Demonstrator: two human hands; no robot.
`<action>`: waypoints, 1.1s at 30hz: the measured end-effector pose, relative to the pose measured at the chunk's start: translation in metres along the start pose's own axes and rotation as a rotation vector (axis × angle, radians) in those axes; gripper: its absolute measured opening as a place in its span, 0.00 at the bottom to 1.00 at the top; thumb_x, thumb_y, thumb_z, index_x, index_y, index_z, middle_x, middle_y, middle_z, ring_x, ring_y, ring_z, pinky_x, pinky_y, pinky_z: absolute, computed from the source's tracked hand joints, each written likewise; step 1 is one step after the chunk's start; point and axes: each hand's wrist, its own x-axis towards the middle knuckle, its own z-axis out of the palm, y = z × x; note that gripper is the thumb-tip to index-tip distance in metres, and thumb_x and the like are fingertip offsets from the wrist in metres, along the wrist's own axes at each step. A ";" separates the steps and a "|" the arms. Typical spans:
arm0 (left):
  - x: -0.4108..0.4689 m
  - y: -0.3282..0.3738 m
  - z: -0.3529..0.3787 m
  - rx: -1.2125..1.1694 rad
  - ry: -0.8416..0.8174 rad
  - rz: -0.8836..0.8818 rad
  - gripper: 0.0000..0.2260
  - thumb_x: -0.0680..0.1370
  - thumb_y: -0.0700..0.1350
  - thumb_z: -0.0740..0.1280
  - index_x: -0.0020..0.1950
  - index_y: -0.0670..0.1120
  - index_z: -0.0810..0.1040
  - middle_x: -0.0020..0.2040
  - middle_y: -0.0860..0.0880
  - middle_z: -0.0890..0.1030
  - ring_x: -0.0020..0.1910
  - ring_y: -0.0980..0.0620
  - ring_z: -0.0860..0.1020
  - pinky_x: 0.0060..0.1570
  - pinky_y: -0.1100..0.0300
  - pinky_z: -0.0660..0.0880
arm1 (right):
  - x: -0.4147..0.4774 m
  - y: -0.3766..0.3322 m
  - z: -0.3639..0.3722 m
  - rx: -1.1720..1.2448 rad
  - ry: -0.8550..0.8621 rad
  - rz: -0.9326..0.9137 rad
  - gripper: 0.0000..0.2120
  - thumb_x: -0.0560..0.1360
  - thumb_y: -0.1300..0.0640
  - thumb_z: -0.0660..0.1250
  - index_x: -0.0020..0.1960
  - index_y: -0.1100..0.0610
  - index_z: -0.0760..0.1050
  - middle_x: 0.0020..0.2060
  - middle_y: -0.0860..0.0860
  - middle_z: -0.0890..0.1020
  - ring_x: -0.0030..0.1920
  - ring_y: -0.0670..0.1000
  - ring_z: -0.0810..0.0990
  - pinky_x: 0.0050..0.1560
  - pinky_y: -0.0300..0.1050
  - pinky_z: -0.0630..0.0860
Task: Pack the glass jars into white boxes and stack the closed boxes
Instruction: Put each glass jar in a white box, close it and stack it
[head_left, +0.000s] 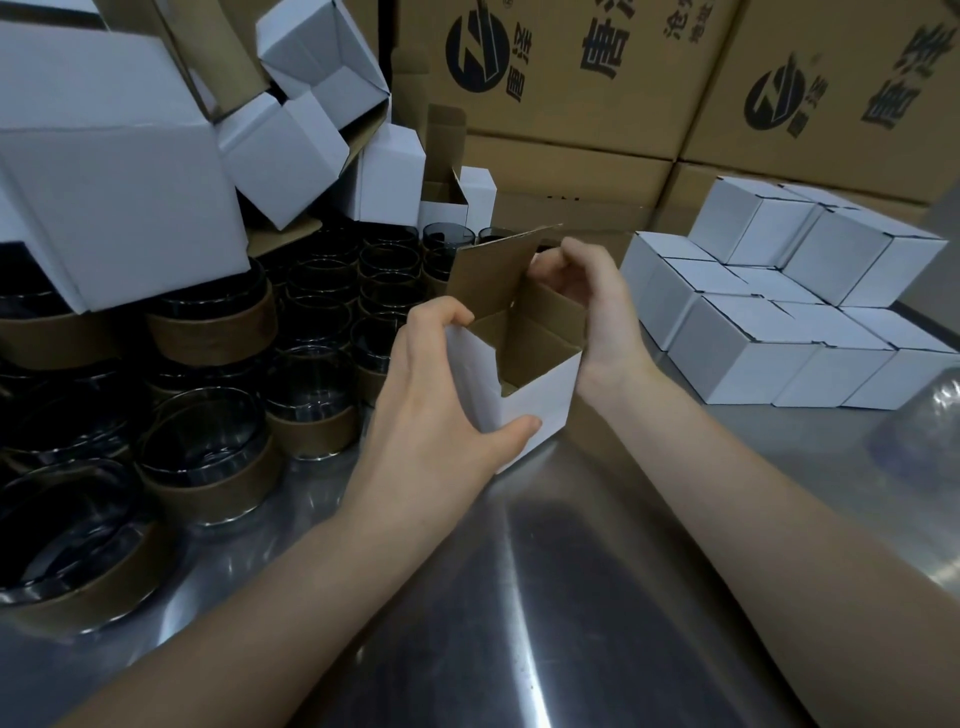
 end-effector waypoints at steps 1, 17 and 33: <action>0.000 0.000 0.000 -0.001 0.005 0.003 0.36 0.64 0.49 0.79 0.55 0.68 0.56 0.56 0.61 0.67 0.55 0.64 0.69 0.50 0.70 0.68 | 0.002 -0.001 -0.001 0.015 0.034 -0.036 0.22 0.79 0.54 0.59 0.30 0.52 0.81 0.36 0.49 0.84 0.41 0.48 0.82 0.56 0.45 0.77; -0.001 -0.001 0.000 0.030 -0.006 0.027 0.36 0.64 0.50 0.79 0.55 0.69 0.54 0.55 0.67 0.65 0.55 0.67 0.67 0.46 0.72 0.66 | 0.044 0.032 -0.059 -0.603 0.246 -0.027 0.38 0.74 0.57 0.74 0.77 0.53 0.57 0.72 0.53 0.69 0.63 0.46 0.69 0.58 0.38 0.70; -0.003 -0.002 0.001 0.025 -0.011 0.032 0.36 0.65 0.49 0.78 0.57 0.69 0.55 0.56 0.62 0.65 0.53 0.65 0.68 0.47 0.69 0.68 | 0.037 0.001 -0.057 -0.036 0.328 0.033 0.15 0.76 0.57 0.67 0.62 0.49 0.73 0.57 0.54 0.77 0.52 0.52 0.80 0.41 0.46 0.82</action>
